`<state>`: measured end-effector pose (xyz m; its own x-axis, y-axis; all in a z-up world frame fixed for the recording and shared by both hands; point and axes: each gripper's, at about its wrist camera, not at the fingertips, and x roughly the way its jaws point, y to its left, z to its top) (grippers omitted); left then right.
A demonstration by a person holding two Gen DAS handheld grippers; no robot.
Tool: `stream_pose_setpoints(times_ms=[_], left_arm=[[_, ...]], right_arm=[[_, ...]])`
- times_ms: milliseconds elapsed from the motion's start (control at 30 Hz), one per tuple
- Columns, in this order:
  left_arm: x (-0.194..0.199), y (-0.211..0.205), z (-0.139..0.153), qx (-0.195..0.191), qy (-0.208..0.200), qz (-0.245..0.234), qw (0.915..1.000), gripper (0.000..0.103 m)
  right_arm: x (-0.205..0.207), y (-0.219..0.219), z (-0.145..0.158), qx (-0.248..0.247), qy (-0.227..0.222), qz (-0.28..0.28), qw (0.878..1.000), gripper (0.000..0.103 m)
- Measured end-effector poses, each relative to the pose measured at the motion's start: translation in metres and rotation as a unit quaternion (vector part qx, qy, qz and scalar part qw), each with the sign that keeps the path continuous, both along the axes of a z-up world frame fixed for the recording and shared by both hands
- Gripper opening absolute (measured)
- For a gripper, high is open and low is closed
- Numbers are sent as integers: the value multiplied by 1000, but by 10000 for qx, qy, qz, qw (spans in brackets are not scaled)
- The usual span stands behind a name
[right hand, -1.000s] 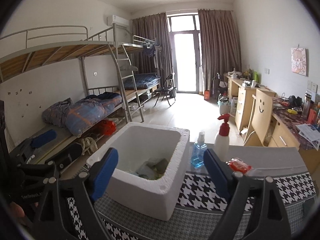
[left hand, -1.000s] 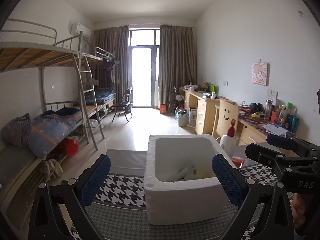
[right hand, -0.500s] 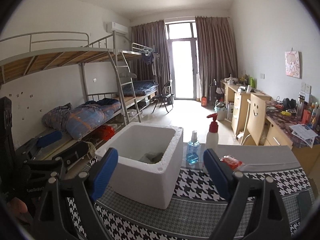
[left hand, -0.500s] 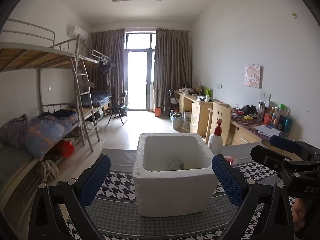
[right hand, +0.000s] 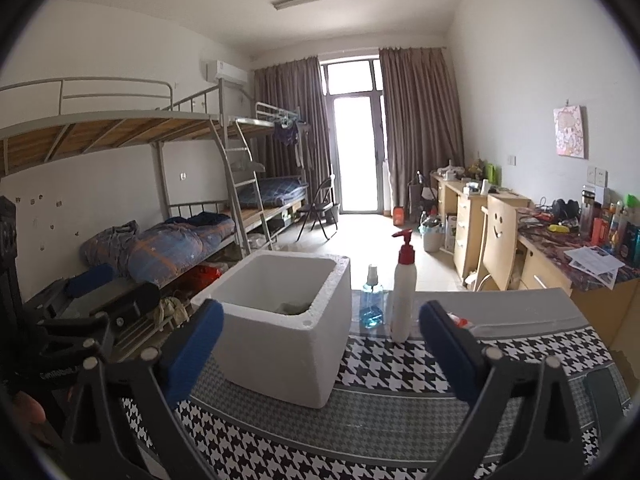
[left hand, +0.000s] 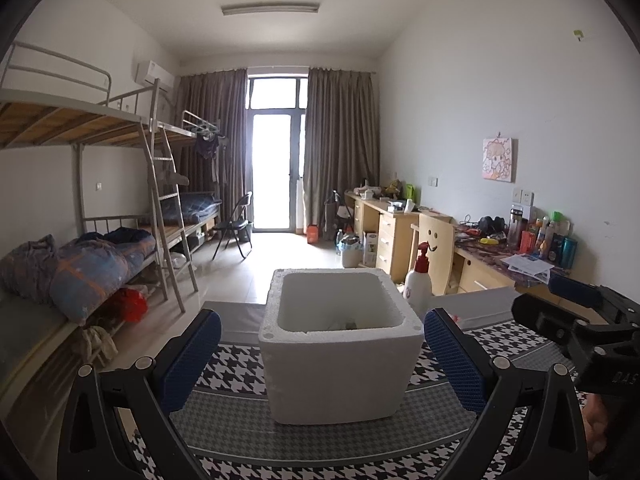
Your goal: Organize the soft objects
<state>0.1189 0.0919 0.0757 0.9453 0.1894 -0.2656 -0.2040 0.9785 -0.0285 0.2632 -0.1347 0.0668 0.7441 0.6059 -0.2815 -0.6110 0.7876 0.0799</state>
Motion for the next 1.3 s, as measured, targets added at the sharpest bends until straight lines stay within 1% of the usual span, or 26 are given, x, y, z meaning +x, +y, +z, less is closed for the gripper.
stream_pose_setpoints(times_ms=[233, 533, 700, 1067, 1200, 1300], left_arm=[[-10, -3, -2, -50, -84, -15, 10000, 102], [-23, -8, -9, -40, -237, -27, 9997, 102], [-27, -7, -13, -37, -270, -39, 9996, 102], [-35, -8, -25, -121, -345, -60, 9993, 102], [-37, -12, -29, -3, -376, -25, 9993, 102], [-39, -14, -33, 110, -380, -22, 9992, 102]], right_arm=[[-6, -7, -6, 60, 39, 39, 10000, 100], [-22, -12, -11, 76, -159, -16, 9998, 100], [-32, -12, -15, -4, -356, -117, 9993, 100], [-43, -21, -22, 10, -454, -253, 9986, 100], [-46, -23, -26, 23, -483, -277, 9984, 100], [-50, -26, -30, 31, -586, -325, 9978, 100]])
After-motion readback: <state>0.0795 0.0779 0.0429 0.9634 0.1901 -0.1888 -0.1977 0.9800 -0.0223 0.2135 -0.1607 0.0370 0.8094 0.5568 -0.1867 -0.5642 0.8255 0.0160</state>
